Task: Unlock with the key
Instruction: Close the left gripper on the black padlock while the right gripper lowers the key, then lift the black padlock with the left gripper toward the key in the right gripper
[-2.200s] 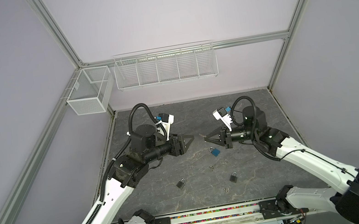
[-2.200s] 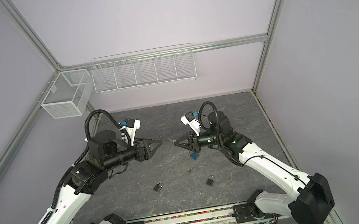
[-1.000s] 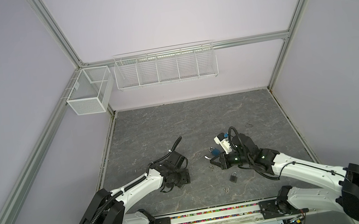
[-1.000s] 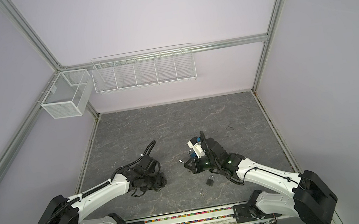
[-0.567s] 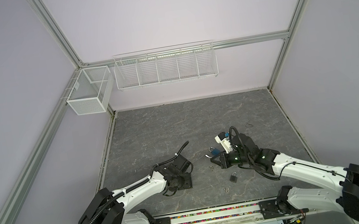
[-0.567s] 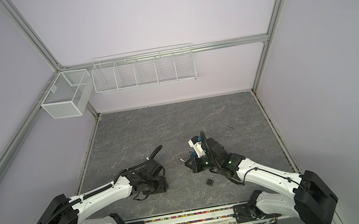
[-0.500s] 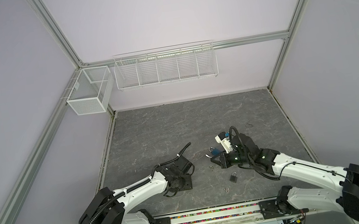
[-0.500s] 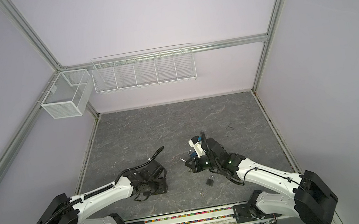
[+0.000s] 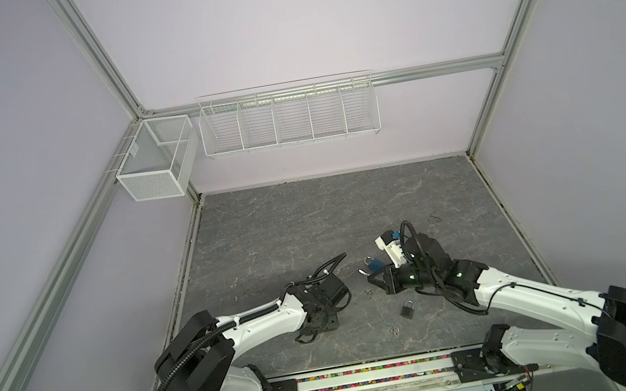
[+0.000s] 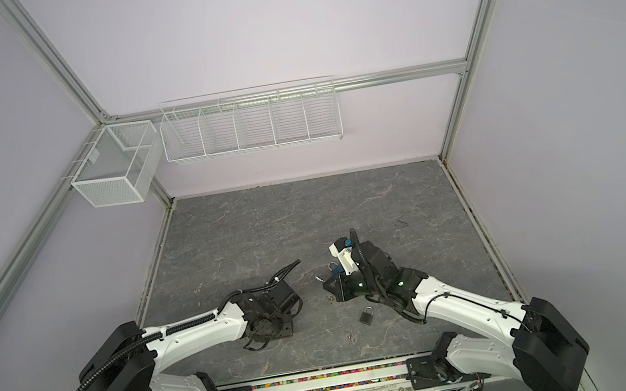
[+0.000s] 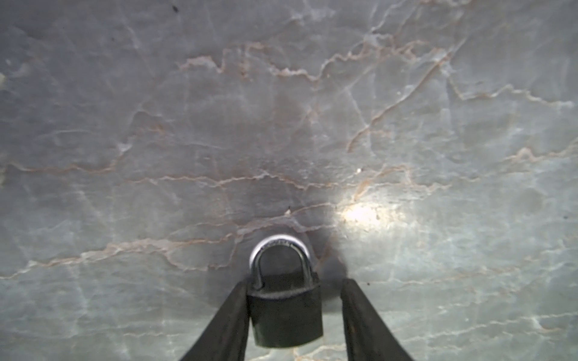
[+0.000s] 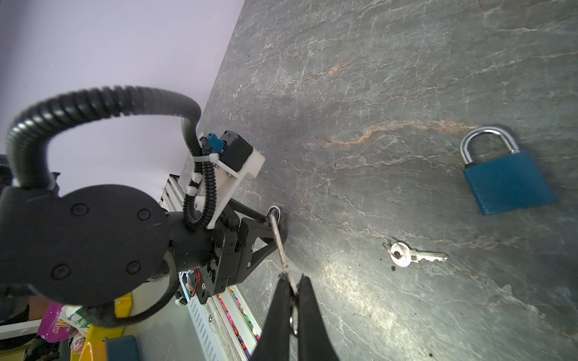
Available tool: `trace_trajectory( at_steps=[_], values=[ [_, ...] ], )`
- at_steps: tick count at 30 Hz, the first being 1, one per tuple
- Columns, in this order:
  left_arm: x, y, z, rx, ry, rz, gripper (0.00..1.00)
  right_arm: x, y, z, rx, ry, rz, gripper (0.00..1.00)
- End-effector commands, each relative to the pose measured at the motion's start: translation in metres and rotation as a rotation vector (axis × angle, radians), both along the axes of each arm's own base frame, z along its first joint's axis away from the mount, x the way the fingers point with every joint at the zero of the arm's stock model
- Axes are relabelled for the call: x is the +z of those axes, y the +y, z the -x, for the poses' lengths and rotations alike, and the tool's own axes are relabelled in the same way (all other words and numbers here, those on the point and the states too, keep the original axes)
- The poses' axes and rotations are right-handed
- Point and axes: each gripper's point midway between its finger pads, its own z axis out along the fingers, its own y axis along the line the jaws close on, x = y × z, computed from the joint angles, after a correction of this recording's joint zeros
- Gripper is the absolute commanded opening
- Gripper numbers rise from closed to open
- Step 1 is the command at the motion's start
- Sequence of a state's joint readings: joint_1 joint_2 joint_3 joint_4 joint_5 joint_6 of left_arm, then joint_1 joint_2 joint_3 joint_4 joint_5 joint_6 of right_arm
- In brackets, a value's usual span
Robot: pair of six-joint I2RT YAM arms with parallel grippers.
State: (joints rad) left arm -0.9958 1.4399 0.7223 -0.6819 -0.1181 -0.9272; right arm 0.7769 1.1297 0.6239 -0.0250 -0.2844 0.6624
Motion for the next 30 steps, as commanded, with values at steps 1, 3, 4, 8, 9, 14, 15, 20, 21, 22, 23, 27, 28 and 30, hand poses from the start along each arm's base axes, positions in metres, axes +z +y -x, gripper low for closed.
trace_trajectory(
  at_steps=[1,3,4,8,9,14,15,20,21,22,23,27,28,30],
  values=[
    [0.002,-0.001,-0.006,0.042,-0.022,-0.017,0.45,-0.005,-0.002,0.003,-0.006,0.008,0.003,0.06],
    [0.002,-0.001,-0.005,0.042,-0.022,-0.018,0.44,-0.006,-0.002,0.004,-0.004,0.011,0.004,0.06],
    [0.001,0.000,-0.004,0.046,-0.021,-0.022,0.43,-0.005,-0.002,0.004,-0.005,0.009,0.003,0.06],
    [-0.003,0.002,-0.002,0.051,-0.012,-0.020,0.38,-0.007,-0.002,0.005,-0.003,0.012,0.001,0.06],
    [-0.004,0.001,0.000,0.051,-0.005,-0.015,0.36,-0.006,-0.003,0.005,-0.004,0.014,0.002,0.06],
    [0.000,0.002,-0.001,0.060,-0.013,-0.012,0.25,-0.007,-0.003,0.006,-0.002,0.020,0.001,0.06],
    [0.001,0.001,-0.002,0.066,-0.017,-0.003,0.23,-0.007,-0.002,0.006,-0.001,0.022,0.000,0.06],
    [0.022,-0.003,-0.013,0.144,-0.073,0.034,0.12,-0.006,-0.003,0.006,-0.012,0.036,0.015,0.06],
    [0.030,-0.003,-0.017,0.179,-0.092,0.040,0.09,-0.006,-0.004,0.007,-0.019,0.040,0.032,0.07],
    [0.036,-0.005,-0.020,0.198,-0.106,0.049,0.07,-0.007,-0.005,0.007,-0.026,0.041,0.049,0.06],
    [0.045,-0.007,-0.025,0.217,-0.125,0.065,0.05,-0.007,-0.005,0.007,-0.034,0.042,0.063,0.06],
    [0.073,-0.015,-0.039,0.330,-0.196,0.171,0.00,-0.006,-0.001,0.012,-0.070,0.039,0.086,0.07],
    [0.079,-0.017,-0.041,0.359,-0.209,0.209,0.00,-0.005,0.001,0.013,-0.076,0.037,0.093,0.06],
    [0.090,-0.021,-0.047,0.423,-0.239,0.300,0.00,-0.003,0.005,0.016,-0.091,0.022,0.108,0.07]
  ],
)
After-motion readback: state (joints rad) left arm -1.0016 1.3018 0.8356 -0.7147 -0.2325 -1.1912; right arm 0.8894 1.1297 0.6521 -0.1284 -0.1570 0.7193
